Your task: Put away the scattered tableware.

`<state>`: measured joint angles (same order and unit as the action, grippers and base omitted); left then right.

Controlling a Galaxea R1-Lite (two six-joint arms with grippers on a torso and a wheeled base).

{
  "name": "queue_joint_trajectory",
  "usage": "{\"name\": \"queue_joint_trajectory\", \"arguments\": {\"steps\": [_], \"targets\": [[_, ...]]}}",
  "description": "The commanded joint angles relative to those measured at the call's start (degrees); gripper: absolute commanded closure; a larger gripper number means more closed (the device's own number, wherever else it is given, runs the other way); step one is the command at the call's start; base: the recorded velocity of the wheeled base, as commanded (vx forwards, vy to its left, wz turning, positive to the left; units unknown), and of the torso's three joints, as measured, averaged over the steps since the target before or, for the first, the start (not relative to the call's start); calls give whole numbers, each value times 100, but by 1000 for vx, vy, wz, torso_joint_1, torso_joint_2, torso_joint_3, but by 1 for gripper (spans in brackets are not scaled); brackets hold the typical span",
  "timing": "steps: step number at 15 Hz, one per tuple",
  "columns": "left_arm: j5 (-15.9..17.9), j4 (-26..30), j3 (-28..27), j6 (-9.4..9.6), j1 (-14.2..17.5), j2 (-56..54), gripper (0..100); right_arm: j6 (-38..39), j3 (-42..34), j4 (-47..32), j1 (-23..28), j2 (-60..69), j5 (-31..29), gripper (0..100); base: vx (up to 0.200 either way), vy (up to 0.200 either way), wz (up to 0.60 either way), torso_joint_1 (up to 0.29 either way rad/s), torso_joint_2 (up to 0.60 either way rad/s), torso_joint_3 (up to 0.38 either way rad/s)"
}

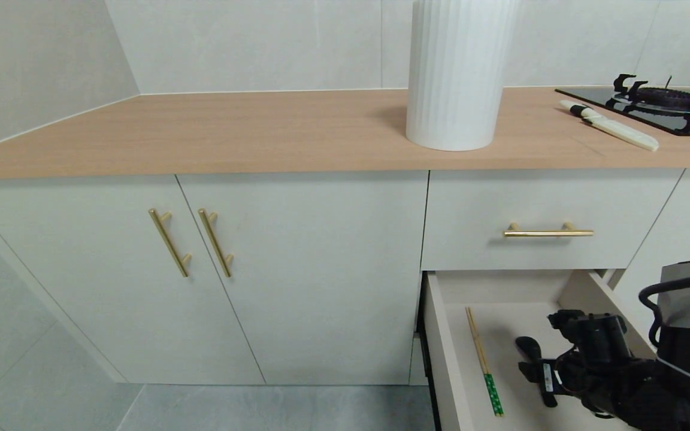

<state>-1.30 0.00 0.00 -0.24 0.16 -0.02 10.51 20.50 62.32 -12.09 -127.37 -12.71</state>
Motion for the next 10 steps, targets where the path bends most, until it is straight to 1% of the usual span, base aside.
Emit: {"name": "queue_joint_trajectory", "arguments": {"steps": [1, 2, 3, 5, 6, 7, 10], "targets": [[-1, 0, 0, -2, 2, 2, 0, -14, -187, -598, -4, 1267, 6, 0, 0, 0, 0, 0, 0, 0], [-1, 0, 0, -2, 2, 2, 0, -5, -134, -1046, -30, 1619, 6, 0, 0, 0, 0, 0, 0, 0], [-1, 0, 0, -2, 2, 2, 0, 4, 164, -2039, -56, 2357, 6, 0, 0, 0, 0, 0, 0, 0], [-1, 0, 0, -2, 2, 2, 0, 21, 463, -3287, -127, 3192, 15, 0, 0, 0, 0, 0, 0, 0], [-1, 0, 0, -2, 2, 2, 0, 30, 744, -4263, -241, 3851, 15, 0, 0, 0, 0, 0, 0, 0], [-1, 0, 0, -2, 2, 2, 0, 83, 973, -4878, -320, 4246, 23, 0, 0, 0, 0, 0, 0, 0], [-1, 0, 0, -2, 2, 2, 0, 276, 1483, -6205, -592, 4976, 15, 0, 0, 0, 0, 0, 0, 0]]}}
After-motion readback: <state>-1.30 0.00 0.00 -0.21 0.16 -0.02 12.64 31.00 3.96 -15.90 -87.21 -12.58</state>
